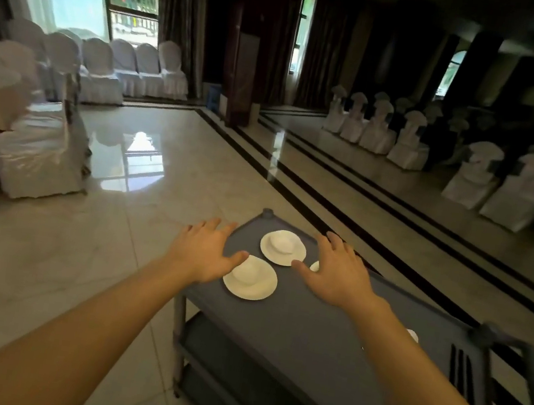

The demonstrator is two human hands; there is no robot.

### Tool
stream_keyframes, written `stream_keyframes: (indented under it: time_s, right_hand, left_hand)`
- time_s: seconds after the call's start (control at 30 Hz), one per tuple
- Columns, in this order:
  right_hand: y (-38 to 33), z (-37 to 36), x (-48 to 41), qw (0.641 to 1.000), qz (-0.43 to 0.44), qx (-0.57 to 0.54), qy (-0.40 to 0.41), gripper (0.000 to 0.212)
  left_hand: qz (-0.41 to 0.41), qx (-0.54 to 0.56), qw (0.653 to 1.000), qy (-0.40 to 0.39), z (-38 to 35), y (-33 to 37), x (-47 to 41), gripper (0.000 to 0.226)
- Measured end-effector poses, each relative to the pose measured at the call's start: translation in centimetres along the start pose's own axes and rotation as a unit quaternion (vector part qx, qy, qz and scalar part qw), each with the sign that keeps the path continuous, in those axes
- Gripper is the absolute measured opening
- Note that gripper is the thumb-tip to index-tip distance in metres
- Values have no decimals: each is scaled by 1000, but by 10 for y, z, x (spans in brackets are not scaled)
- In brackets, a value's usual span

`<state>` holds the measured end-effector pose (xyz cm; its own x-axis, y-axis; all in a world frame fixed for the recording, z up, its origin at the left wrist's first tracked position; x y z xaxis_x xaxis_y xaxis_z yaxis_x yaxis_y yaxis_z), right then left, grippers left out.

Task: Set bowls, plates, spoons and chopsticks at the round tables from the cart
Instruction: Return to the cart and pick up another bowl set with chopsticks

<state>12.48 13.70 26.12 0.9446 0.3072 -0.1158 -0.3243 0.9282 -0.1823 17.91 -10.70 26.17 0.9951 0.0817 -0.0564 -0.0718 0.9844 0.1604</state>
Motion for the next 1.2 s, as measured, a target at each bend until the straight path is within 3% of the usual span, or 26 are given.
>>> stream_keyframes:
  time_s: [0.13,0.33,0.7,0.93,1.2]
  right_hand:
    - [1,-34,-35,999,-37,-24,-9,77]
    - [-5,-114,-88,976,-163,-143,-26,68]
    - [6,-249,-130,904,-339,-243,-90,62]
    - [26,-304,-154,897,-357,-240,-101,47]
    - [26,-312,-164,879,-359,-301,-90,22]
  left_hand:
    - [-23,36,999,-32,-27,-17,-53,79]
    - [-41,178,976,-118,-88,-68,-145,70]
    - [51,242,947,-204,-223,-113,-236,77]
    - [104,335,911,-215,-279,-100,-265,76]
    - [140,398,878,-226,-296,-93,-275,62]
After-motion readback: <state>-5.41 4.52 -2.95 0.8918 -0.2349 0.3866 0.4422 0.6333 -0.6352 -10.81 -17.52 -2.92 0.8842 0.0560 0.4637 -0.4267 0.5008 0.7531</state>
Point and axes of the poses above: each hand's wrist, its own x-axis away from the middle knuckle, its own z-axis out of the back of the hand, y = z × x, the point moved 2 cm from there along -x, towards the middle knuckle
